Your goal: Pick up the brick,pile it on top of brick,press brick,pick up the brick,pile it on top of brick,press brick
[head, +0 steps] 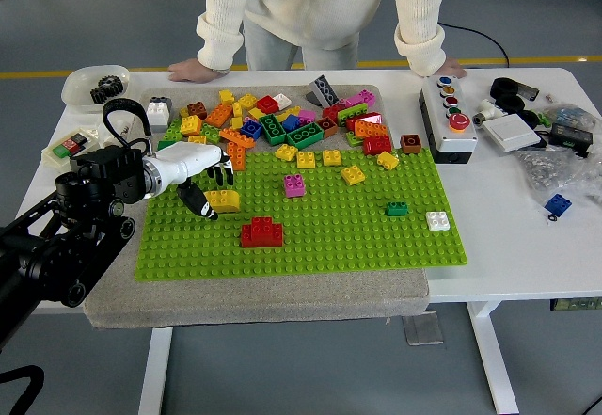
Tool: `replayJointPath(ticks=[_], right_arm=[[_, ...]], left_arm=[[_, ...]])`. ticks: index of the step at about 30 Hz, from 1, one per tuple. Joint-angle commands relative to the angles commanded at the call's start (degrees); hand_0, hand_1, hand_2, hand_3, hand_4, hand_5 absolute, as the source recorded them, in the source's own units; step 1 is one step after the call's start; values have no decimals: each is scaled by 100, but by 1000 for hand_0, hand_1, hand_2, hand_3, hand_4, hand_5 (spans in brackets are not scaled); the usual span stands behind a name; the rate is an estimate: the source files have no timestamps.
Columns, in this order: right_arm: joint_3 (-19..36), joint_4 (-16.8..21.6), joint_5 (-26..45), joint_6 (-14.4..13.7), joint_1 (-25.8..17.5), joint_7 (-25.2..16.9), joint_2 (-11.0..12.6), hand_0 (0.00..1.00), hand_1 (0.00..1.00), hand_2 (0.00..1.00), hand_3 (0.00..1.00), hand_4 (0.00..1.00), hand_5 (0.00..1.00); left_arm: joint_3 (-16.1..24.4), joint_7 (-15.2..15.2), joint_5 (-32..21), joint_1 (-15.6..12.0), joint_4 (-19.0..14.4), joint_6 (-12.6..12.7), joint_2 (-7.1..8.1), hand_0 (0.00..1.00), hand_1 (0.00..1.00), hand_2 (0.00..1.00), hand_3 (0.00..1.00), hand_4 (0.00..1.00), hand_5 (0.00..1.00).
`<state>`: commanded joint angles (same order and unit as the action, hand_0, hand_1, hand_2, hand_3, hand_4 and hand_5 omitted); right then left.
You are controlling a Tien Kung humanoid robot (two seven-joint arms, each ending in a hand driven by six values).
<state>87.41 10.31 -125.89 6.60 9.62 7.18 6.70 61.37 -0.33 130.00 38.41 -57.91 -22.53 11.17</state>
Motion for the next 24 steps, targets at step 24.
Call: replayJointPath(ticks=[24], right_arm=[[-4, 0, 21, 0, 2, -2, -3, 742, 652, 718, 594, 810, 318]], left_arm=[[-29, 15, 0, -7, 105, 28, -37, 661, 563, 517, 530, 927, 46]])
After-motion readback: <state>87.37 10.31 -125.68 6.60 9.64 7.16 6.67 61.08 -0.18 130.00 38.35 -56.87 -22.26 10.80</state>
